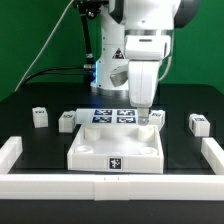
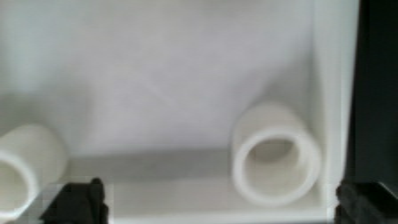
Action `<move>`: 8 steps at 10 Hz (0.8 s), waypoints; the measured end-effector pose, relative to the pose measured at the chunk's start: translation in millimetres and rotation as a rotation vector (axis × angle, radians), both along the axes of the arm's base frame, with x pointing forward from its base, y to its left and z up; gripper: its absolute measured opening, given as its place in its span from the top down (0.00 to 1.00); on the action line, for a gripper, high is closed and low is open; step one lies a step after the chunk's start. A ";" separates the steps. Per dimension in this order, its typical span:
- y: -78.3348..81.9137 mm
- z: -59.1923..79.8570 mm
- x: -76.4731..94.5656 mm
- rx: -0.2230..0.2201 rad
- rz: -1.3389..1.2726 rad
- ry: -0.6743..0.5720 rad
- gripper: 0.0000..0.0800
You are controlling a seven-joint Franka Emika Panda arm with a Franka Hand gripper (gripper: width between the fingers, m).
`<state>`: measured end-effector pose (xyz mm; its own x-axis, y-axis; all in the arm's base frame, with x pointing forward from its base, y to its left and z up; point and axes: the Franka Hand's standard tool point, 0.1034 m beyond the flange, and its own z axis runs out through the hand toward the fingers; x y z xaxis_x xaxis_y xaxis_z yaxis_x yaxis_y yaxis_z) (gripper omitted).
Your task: Assemble one leg
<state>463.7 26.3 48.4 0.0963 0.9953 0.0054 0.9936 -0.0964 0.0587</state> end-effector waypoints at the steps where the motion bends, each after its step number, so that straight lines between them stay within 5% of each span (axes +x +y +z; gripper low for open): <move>1: -5.5 -2.8 -3.2 -0.005 0.086 -0.015 0.19; 6: -10.8 -6.6 -10.7 -0.015 0.133 -0.015 0.19; 8: -8.9 -21.9 -17.3 0.001 0.125 -0.026 0.19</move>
Offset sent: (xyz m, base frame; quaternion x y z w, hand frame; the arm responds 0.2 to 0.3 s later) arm 0.0000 0.0000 0.0000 0.0000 0.0000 0.0000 1.0000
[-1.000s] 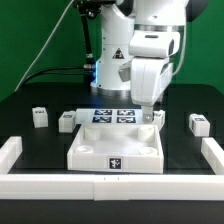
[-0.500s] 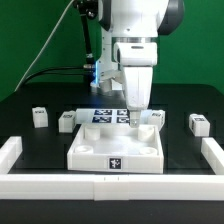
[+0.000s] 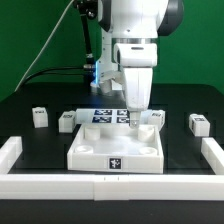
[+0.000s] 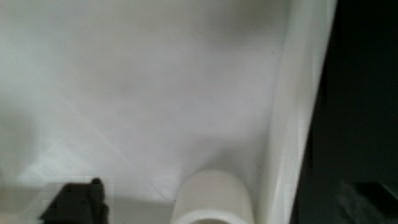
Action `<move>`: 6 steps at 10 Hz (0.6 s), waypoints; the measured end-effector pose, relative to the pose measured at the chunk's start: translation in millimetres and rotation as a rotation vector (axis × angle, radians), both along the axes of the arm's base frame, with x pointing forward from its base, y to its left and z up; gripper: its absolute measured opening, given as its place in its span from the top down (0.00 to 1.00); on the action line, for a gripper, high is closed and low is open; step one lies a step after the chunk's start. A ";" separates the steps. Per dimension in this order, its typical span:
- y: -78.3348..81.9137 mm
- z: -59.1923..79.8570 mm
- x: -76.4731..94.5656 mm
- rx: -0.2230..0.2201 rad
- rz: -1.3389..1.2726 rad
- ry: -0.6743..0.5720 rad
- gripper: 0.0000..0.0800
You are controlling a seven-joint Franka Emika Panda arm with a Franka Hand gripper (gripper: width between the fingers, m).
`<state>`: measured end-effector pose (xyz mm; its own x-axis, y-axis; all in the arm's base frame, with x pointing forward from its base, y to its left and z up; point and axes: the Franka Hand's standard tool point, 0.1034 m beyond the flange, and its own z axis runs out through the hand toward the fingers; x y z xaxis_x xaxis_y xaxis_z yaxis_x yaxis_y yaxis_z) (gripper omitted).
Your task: Assemble one leg
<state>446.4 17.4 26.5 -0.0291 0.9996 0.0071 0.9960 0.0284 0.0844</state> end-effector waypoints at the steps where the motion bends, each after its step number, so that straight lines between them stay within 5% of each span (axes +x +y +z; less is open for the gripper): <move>1: -2.9 -9.5 -5.1 0.003 -0.008 0.015 0.19; 6: -8.9 -19.1 -9.4 0.005 -0.032 0.033 0.19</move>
Offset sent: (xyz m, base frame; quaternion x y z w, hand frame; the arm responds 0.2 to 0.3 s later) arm 0.0003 -0.0056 -0.0110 -0.0061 0.0118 0.0003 0.9999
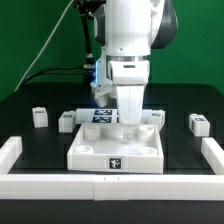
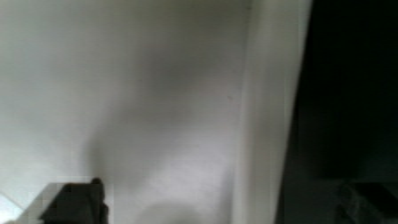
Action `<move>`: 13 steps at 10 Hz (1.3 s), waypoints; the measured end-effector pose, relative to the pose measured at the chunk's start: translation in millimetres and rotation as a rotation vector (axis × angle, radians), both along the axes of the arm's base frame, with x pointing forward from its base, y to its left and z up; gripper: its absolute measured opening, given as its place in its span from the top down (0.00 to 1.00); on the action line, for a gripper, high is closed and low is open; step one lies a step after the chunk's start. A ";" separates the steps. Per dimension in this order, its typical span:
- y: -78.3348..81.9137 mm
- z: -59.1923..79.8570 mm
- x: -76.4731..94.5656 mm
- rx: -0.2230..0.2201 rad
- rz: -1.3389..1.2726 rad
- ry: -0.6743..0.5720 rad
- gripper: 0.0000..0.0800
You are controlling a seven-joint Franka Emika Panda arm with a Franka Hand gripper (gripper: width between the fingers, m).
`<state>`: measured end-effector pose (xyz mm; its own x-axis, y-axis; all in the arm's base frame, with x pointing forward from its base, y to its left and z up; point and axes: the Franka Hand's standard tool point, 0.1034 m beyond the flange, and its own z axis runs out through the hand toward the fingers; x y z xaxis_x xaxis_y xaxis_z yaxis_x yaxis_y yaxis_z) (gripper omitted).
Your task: Assemble one leg
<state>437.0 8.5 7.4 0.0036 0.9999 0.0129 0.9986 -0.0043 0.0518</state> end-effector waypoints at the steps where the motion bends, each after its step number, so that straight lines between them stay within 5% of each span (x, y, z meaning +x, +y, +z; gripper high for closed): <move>1: -0.6 -0.1 -0.2 0.000 -0.001 0.000 0.32; 2: -0.8 -0.1 -0.2 0.000 -0.002 0.000 0.49; 3: -0.8 -0.2 -0.2 0.000 -0.002 0.001 0.49; 5: -0.7 -0.3 -0.5 0.000 -0.002 0.001 0.88; 13: -0.8 -0.3 -0.6 -0.001 -0.002 0.002 0.92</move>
Offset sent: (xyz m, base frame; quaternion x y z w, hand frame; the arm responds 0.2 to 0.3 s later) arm 0.0000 0.0000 0.0000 0.0000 0.0000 0.0000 1.0000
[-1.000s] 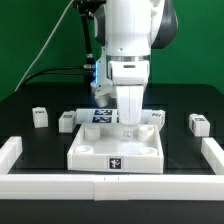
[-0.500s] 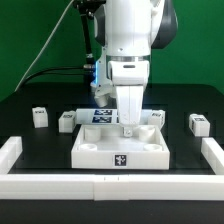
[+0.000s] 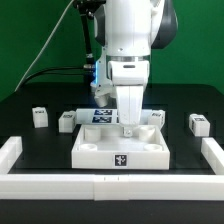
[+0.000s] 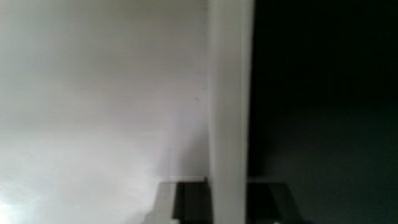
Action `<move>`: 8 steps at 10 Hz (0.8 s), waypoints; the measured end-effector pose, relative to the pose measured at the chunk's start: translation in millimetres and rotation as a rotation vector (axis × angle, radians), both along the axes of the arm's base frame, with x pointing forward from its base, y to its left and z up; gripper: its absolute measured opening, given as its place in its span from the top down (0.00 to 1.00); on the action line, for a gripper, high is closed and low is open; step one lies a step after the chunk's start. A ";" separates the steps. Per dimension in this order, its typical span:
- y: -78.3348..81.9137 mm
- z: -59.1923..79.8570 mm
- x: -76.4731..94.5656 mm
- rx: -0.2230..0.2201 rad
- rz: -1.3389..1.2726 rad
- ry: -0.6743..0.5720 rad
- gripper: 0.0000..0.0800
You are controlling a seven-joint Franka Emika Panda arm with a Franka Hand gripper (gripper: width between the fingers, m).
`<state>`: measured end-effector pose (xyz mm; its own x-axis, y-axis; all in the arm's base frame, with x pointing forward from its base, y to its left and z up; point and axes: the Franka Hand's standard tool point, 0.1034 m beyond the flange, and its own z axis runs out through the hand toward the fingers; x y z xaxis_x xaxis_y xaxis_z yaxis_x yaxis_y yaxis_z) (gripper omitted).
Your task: Assemble one leg
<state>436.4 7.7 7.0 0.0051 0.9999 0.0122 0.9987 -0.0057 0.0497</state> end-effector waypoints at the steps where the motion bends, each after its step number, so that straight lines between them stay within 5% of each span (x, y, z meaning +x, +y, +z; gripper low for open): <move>1: 5.2 2.0 4.3 -0.006 0.022 0.015 0.92; 8: 61.8 0.5 42.7 0.011 0.044 0.003 0.92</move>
Offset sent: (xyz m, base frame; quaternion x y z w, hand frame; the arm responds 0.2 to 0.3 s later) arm 0.0384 0.0404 -0.0013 -0.0006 0.0037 -0.0680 0.9977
